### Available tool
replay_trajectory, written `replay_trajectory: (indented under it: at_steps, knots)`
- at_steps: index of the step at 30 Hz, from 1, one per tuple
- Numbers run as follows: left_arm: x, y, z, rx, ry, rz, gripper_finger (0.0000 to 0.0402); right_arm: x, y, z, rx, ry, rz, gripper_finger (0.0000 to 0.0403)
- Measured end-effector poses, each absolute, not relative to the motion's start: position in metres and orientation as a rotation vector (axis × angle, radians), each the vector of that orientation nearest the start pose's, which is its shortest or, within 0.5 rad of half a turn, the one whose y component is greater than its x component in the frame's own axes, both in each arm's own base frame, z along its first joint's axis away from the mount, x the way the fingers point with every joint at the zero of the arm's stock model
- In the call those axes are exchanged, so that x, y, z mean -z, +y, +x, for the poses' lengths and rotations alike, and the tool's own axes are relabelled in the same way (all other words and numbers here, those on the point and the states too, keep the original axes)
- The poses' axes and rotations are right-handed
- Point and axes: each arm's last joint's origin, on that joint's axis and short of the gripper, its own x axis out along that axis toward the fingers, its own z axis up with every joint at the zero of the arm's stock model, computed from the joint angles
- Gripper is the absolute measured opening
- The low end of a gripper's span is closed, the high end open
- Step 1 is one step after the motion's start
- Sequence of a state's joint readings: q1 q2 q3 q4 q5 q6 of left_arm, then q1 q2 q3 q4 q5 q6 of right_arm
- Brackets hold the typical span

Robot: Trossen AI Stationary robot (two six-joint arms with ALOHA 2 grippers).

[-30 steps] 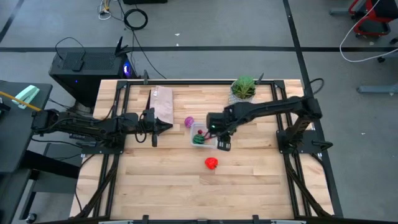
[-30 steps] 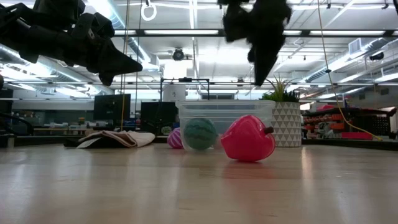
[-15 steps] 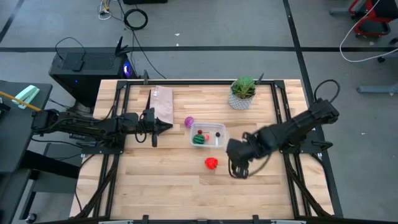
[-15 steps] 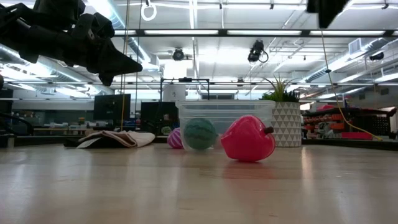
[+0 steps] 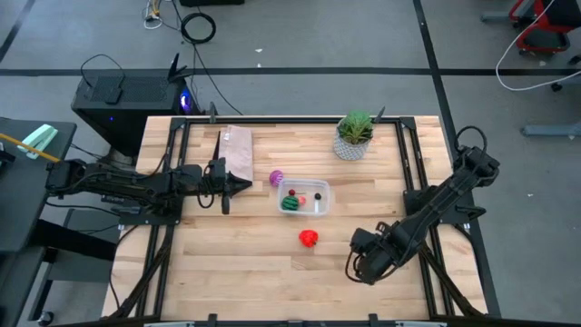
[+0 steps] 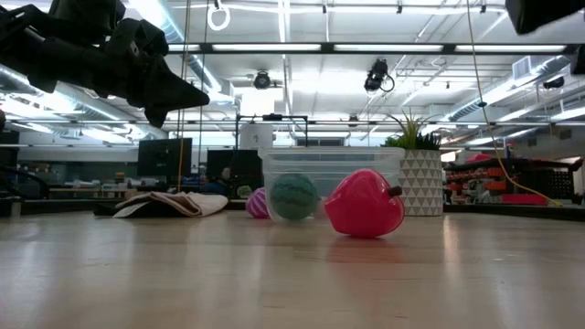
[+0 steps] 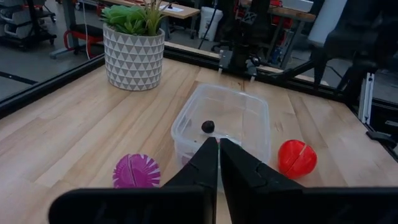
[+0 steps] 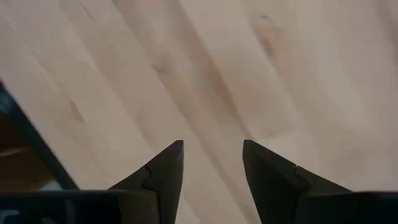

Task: Pick and placing Produce into tupperware
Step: Put the apple into the transparent bin

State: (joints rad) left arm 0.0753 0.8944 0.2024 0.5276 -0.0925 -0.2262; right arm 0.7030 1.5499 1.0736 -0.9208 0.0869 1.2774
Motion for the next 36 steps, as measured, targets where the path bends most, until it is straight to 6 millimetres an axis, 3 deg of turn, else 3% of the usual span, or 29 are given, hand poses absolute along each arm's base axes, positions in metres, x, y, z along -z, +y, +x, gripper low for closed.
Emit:
replay_trajectory:
  at_steps: [4, 10, 19, 28, 32, 36]
  knots:
    - [-0.183, 0.016, 0.176, -0.188, 0.142, -0.256, 0.0019, -0.197, 0.174, 0.22, 0.301, 1.291, 0.593, 0.0171]
    - [-0.186, 0.016, 0.177, -0.187, 0.113, -0.295, 0.0029, -0.189, 0.161, 0.239, 0.22, 1.183, 0.61, 0.0171]
    - [-0.206, 0.014, 0.165, -0.124, -0.013, -0.205, 0.0025, -0.178, 0.142, 0.278, 0.359, 1.078, 0.746, 0.017]
    - [-0.222, 0.011, 0.138, -0.075, -0.077, -0.135, 0.0027, -0.184, 0.168, 0.335, 0.366, 1.068, 0.809, 0.0148]
    - [-0.222, 0.01, 0.128, -0.075, -0.054, -0.136, 0.0033, -0.195, 0.175, 0.341, 0.433, 1.112, 0.813, 0.0144]
    - [-0.222, 0.009, 0.121, -0.075, -0.055, -0.117, 0.0033, -0.207, 0.176, 0.335, 0.458, 1.113, 0.788, 0.0144]
